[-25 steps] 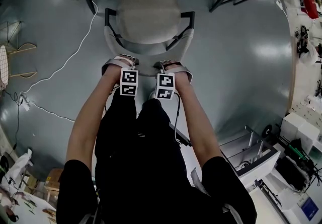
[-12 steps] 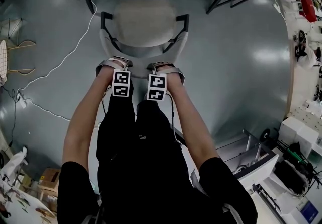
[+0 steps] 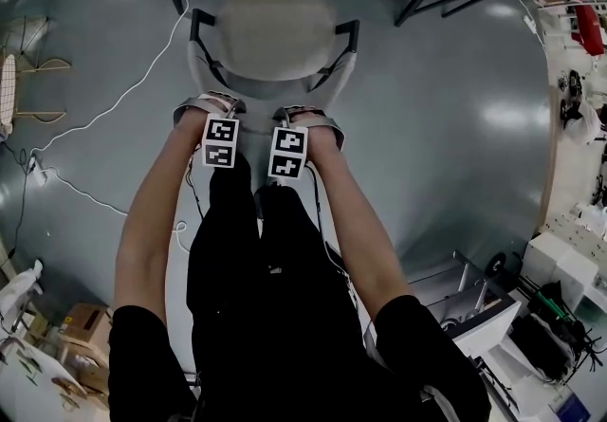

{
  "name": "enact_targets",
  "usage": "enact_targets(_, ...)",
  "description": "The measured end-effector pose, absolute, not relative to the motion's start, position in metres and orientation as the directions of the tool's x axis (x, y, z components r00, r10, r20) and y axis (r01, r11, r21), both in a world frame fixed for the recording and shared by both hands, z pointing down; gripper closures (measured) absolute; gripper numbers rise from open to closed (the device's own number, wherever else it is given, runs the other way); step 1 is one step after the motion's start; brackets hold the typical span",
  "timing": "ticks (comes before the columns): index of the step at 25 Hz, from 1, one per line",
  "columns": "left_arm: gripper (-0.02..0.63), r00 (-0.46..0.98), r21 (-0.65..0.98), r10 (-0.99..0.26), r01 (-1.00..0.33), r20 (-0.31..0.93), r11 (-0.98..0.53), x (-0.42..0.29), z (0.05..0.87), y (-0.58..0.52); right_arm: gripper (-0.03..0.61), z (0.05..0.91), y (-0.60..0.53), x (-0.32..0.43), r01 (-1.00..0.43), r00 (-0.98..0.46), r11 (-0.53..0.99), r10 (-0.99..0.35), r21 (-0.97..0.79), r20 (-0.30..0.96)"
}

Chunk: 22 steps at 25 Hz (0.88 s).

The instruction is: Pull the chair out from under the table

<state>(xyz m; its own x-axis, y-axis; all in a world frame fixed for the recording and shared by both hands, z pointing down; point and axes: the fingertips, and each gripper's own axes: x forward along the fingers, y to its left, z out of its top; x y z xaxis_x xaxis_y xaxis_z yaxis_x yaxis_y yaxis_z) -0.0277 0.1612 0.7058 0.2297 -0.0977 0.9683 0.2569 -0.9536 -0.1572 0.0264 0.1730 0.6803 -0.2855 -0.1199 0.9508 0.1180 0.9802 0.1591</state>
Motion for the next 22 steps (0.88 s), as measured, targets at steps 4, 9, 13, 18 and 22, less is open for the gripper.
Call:
enact_targets(4, 0.528, 0.230, -0.157, -0.098, 0.252, 0.968, -0.955, -0.031, 0.707, 0.165, 0.502, 0.682, 0.177, 0.023, 0.121, -0.283, 0.981, -0.113, 0.152, 0.952)
enact_targets(9, 0.528, 0.233, -0.156, -0.097, 0.253, 0.968, -0.955, -0.030, 0.706, 0.165, 0.502, 0.680, 0.177, 0.024, 0.119, -0.282, 0.982, -0.107, 0.146, 0.953)
enact_targets(13, 0.528, 0.236, -0.166, -0.104, 0.258, 0.966, -0.952, -0.033, 0.703, 0.165, 0.502, 0.678, 0.177, 0.021, 0.115, -0.280, 0.982, -0.114, 0.151, 0.953)
enact_targets(18, 0.528, 0.239, -0.162, -0.097, 0.269, 0.966, -0.950, -0.029, 0.705, 0.171, 0.502, 0.679, 0.183, 0.025, 0.102, -0.279, 0.984, -0.111, 0.144, 0.954)
enact_targets(22, 0.529, 0.240, -0.160, -0.094, 0.272, 0.966, -0.949, -0.030, 0.705, 0.177, 0.502, 0.680, 0.190, 0.024, 0.098, -0.276, 0.986, -0.105, 0.137, 0.955)
